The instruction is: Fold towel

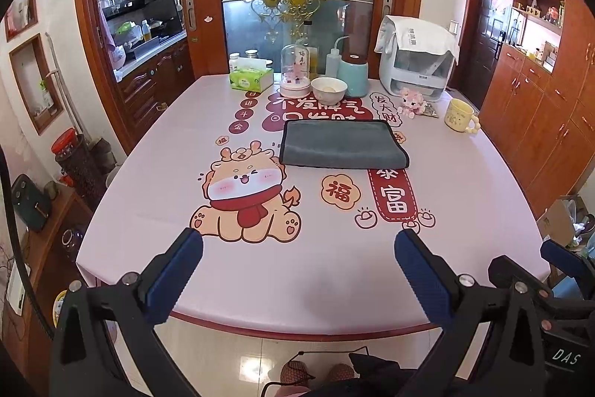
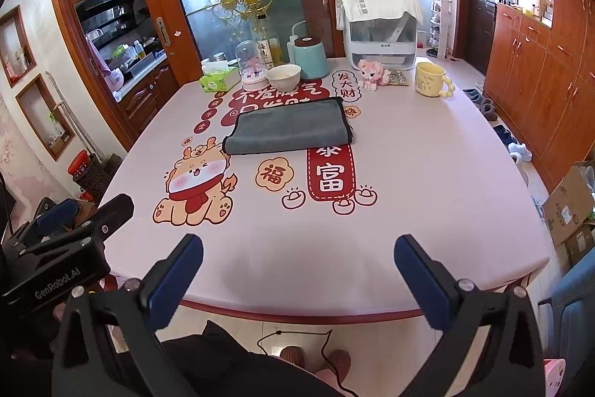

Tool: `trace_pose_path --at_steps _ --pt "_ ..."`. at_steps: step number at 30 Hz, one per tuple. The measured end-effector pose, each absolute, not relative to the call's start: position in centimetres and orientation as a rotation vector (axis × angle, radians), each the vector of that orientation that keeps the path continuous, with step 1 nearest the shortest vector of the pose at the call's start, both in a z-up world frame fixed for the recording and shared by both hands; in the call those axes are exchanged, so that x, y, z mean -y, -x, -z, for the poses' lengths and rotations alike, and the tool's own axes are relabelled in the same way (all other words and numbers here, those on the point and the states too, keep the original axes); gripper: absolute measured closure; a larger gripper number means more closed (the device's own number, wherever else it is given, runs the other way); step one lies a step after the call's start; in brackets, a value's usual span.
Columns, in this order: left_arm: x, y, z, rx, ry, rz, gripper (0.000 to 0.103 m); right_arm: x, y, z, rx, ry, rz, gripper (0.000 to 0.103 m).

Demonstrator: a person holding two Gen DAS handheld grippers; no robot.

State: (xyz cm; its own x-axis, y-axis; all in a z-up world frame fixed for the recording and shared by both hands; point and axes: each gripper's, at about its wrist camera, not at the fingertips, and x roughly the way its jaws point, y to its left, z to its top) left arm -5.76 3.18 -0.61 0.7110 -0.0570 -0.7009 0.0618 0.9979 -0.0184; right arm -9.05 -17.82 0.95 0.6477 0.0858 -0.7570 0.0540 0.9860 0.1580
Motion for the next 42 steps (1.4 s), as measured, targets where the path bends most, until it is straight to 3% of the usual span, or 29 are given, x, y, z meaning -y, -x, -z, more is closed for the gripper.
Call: trace_pose_path --at_steps 42 --pt "-3.3 6.4 0.6 -0.781 -0.026 0.071 0.0 17.9 9.2 0.4 -0.902 -0.196 -0.018 0.0"
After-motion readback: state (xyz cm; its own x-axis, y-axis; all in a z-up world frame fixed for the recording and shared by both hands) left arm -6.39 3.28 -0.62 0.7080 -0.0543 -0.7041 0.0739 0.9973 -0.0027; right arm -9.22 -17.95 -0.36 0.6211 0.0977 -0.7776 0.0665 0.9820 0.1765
